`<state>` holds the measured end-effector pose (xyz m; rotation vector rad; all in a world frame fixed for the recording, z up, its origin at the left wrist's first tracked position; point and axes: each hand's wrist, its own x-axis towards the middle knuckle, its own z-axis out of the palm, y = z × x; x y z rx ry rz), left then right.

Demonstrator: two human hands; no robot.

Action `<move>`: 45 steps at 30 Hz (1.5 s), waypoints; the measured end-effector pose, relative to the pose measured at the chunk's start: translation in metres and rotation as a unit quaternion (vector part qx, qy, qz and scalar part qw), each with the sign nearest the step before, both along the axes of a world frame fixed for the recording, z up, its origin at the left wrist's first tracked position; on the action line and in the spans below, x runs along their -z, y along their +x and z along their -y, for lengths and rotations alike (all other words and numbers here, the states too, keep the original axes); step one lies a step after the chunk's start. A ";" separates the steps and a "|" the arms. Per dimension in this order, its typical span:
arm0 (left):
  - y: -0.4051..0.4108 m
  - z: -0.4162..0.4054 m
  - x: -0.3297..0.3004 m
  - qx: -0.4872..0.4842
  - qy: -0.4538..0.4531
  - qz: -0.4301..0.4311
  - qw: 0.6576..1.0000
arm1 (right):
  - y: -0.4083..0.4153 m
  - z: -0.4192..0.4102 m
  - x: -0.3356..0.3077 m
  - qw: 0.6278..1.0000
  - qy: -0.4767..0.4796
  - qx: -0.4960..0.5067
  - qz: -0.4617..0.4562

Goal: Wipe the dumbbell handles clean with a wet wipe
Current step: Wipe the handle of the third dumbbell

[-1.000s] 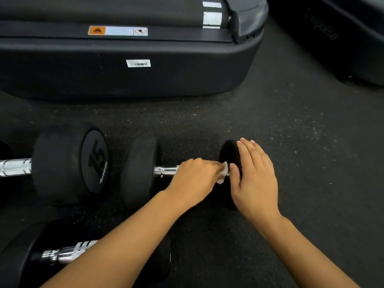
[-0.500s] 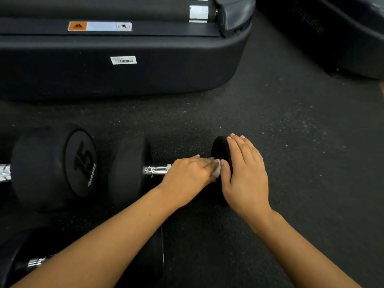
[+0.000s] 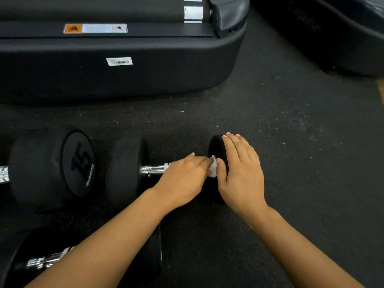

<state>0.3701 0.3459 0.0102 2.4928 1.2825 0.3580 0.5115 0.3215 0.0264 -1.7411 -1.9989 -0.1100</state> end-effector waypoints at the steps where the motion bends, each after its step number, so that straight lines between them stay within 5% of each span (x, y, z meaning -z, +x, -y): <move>1: 0.001 -0.004 -0.002 -0.013 -0.010 0.000 1.000 | 0.000 0.000 0.000 1.000 -0.003 0.000 0.000; 5: -0.005 -0.004 -0.002 -0.073 -0.026 0.007 0.997 | 0.001 0.001 0.001 1.000 -0.011 -0.004 0.002; 11: 0.001 0.007 0.016 -0.029 0.094 0.031 0.995 | 0.000 0.000 0.001 1.000 -0.002 -0.002 -0.001; 18: -0.002 -0.010 -0.007 -0.112 -0.049 -0.026 0.992 | 0.000 0.002 -0.001 1.000 -0.014 -0.001 0.000; 21: 0.011 -0.001 -0.012 -0.106 0.021 -0.051 0.993 | 0.000 0.002 -0.001 1.000 -0.011 -0.003 -0.002; 24: 0.014 0.010 -0.002 -0.063 0.053 0.038 0.996 | -0.001 0.002 -0.001 1.000 -0.011 0.000 -0.007; 27: -0.009 0.006 0.015 -0.039 0.096 0.030 0.994 | 0.000 0.002 -0.002 1.000 -0.018 -0.009 -0.006; 45: -0.008 0.016 -0.008 -0.057 0.060 0.034 0.996 | 0.005 0.012 -0.014 0.992 -0.060 -0.074 -0.085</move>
